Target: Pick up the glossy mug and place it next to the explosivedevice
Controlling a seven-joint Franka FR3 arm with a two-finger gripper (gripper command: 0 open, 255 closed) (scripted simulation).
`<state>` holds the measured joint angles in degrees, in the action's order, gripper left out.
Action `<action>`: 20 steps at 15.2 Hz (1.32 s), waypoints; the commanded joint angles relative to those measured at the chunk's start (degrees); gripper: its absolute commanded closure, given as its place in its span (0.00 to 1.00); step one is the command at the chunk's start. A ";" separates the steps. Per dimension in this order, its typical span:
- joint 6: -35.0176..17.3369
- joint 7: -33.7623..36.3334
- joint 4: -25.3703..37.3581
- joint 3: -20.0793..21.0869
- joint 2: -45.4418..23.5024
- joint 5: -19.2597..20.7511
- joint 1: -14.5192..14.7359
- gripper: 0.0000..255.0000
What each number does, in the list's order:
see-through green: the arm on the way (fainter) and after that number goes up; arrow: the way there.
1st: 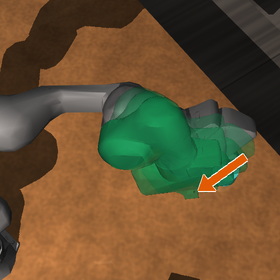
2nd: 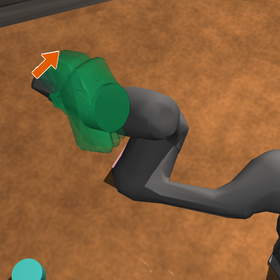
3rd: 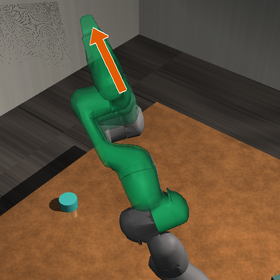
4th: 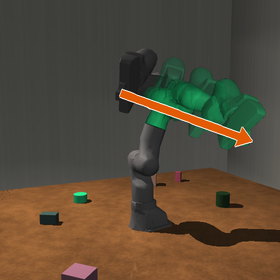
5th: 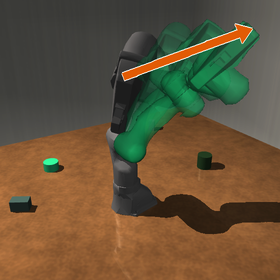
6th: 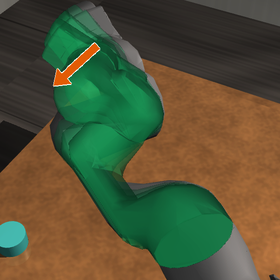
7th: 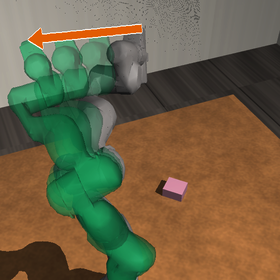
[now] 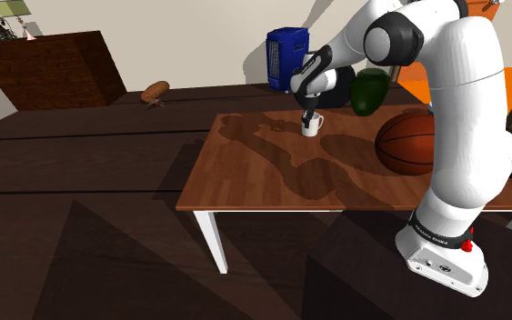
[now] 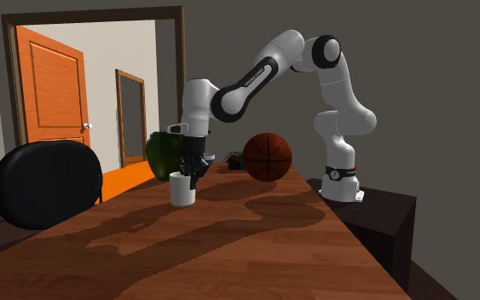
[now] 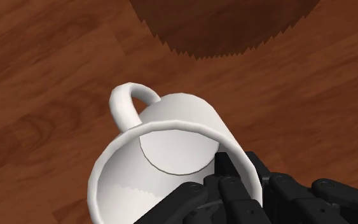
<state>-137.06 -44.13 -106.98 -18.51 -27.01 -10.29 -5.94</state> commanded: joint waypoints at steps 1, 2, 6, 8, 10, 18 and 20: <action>0.00 0.00 0.00 0.00 0.00 0.00 0.00 1.00; 0.00 0.00 0.00 0.00 0.00 0.00 0.00 1.00; -0.01 0.00 0.00 0.00 0.00 0.00 0.00 1.00; 1.15 0.26 0.23 -0.28 0.96 0.43 0.20 1.00; 2.34 0.51 0.54 -0.53 1.88 0.85 0.38 1.00; 7.24 1.46 2.23 -1.38 5.25 2.43 0.98 1.00; 8.50 1.67 2.79 -1.55 6.00 2.79 1.10 1.00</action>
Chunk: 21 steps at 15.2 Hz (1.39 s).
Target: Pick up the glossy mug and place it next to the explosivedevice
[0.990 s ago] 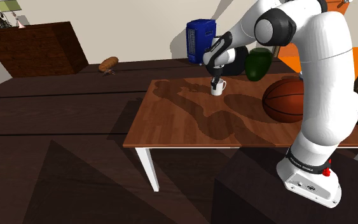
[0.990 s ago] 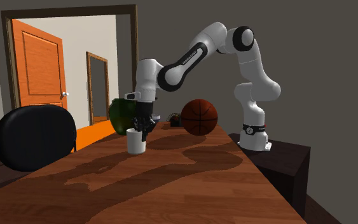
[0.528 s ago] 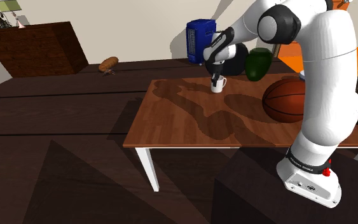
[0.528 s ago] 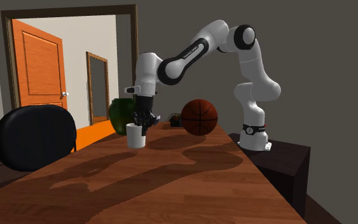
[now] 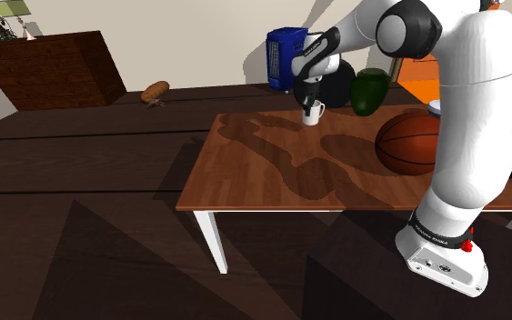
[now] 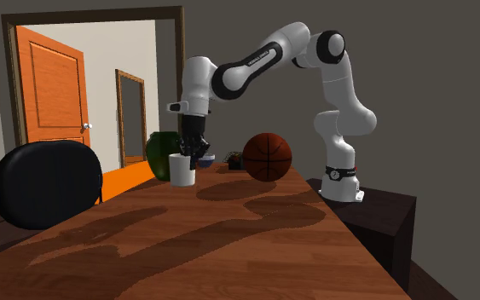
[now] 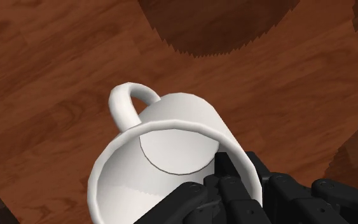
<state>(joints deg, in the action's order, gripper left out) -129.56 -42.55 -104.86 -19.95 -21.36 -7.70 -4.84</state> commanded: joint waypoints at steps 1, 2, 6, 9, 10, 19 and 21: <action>1.64 0.19 0.97 -0.19 0.72 0.37 0.06 1.00; 2.28 0.29 1.28 -0.27 1.07 0.54 0.11 1.00; 4.90 0.66 2.65 -0.54 2.39 1.18 0.29 1.00; 6.90 0.91 3.83 -0.71 3.26 1.60 0.40 1.00; 7.57 0.99 4.25 -0.76 3.54 1.73 0.42 1.00; 13.65 1.52 8.55 -1.11 5.44 2.66 0.56 1.00; 12.03 0.83 3.10 -1.82 9.51 3.93 0.55 1.00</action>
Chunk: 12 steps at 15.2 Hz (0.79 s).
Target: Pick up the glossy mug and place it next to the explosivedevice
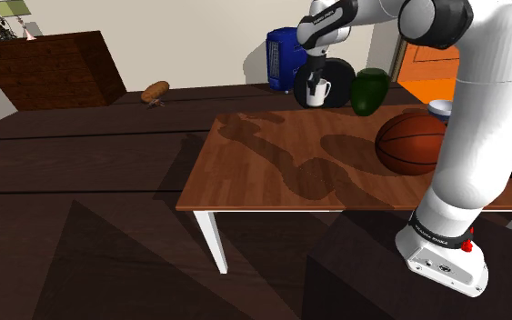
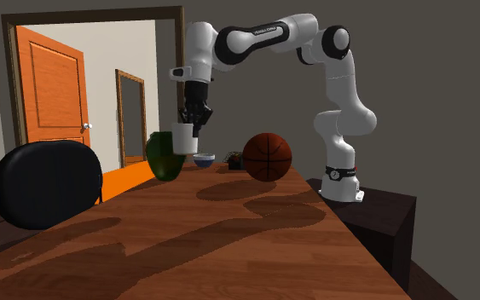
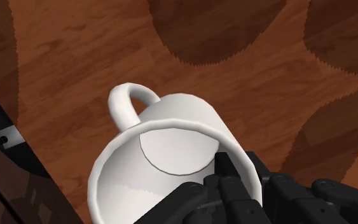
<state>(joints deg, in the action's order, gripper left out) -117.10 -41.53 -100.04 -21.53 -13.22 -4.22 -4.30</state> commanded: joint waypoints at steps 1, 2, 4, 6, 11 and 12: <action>-1.14 -0.51 -4.26 -0.59 3.34 1.13 -0.07 1.00; -1.79 -0.82 -6.72 -0.95 5.29 1.83 -0.18 1.00; -2.89 -1.43 -11.34 -1.64 9.12 3.31 -0.53 1.00; -3.76 -2.03 -15.64 -2.33 12.86 4.88 -1.06 1.00; -4.95 -3.64 -25.07 -4.02 21.93 9.11 -3.19 1.00; -5.03 -4.01 -26.75 -4.35 23.70 9.99 -3.76 1.00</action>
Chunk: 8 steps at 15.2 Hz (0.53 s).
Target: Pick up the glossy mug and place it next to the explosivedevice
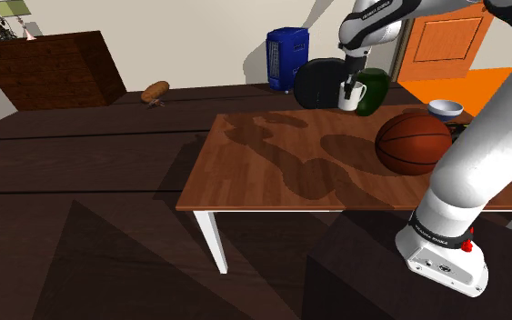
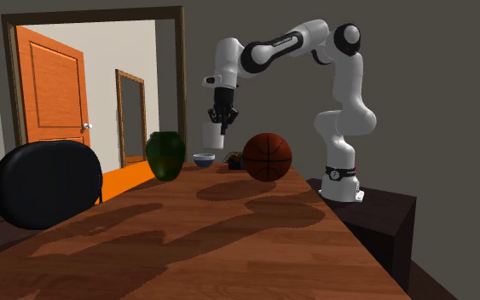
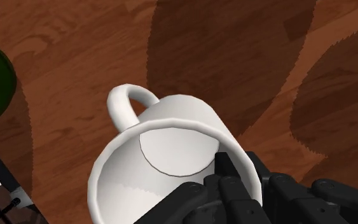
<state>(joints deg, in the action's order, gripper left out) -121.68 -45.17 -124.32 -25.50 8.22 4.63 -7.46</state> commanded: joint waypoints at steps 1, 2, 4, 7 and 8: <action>-0.47 -0.77 -4.09 -0.72 4.00 2.02 -1.21 1.00; -0.44 -1.20 -5.64 -1.07 5.74 2.90 -1.85 1.00; -0.24 -2.14 -8.54 -1.78 9.16 4.68 -3.27 1.00; 0.40 -3.83 -12.41 -2.92 14.12 7.33 -5.68 1.00; 0.70 -4.48 -13.57 -3.33 15.72 8.20 -6.56 1.00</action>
<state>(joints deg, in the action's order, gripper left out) -120.50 -48.81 -136.03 -28.20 22.37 11.82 -13.06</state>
